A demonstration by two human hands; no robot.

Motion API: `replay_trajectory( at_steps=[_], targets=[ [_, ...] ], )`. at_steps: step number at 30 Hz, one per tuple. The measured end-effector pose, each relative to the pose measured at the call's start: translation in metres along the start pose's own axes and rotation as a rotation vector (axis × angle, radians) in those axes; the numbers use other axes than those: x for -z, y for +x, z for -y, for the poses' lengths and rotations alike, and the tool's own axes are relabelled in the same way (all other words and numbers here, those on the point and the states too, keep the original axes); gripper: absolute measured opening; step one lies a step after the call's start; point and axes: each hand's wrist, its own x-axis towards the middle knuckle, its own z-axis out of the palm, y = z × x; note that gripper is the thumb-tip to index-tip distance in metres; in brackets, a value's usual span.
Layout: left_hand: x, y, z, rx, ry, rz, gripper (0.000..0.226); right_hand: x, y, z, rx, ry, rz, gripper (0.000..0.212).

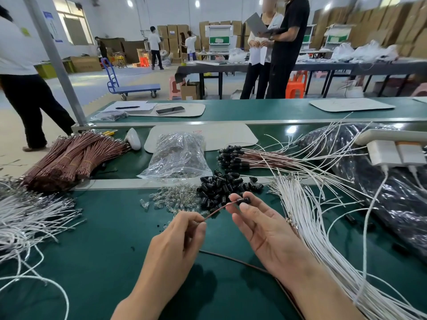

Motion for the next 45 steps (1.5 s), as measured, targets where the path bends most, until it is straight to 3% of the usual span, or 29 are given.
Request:
replay_trajectory(
  at_steps=[3, 8, 14, 27, 32, 37, 42, 45],
  targets=[
    [-0.001, 0.001, -0.007, -0.039, 0.037, -0.025, 0.009, -0.005, -0.002, -0.007, -0.008, -0.036, 0.035, 0.034],
    [0.004, 0.001, -0.015, -0.042, 0.049, -0.093, 0.031, -0.007, -0.002, -0.014, -0.014, -0.061, 0.033, 0.032],
    [0.003, 0.006, -0.017, -0.156, 0.086, -0.196, 0.021, -0.009, -0.003, -0.015, -0.018, -0.023, 0.049, 0.029],
    [0.0, 0.005, -0.016, -0.156, 0.033, -0.142, 0.014, -0.013, -0.007, -0.028, 0.007, -0.186, 0.117, 0.032],
    [0.001, 0.005, -0.012, -0.113, 0.108, -0.099, 0.015, -0.008, -0.002, -0.017, 0.122, -0.15, 0.035, 0.029],
    [-0.001, 0.002, -0.011, -0.119, 0.094, -0.063, 0.007, -0.002, 0.0, -0.016, 0.113, -0.131, 0.015, 0.034],
    [-0.004, 0.001, -0.012, -0.1, 0.042, -0.075, 0.014, -0.005, -0.002, -0.032, 0.091, -0.291, 0.103, 0.028],
    [-0.003, 0.0, -0.006, -0.053, 0.068, -0.036, 0.022, -0.003, 0.0, -0.024, 0.166, -0.264, 0.049, 0.03]
  ],
)
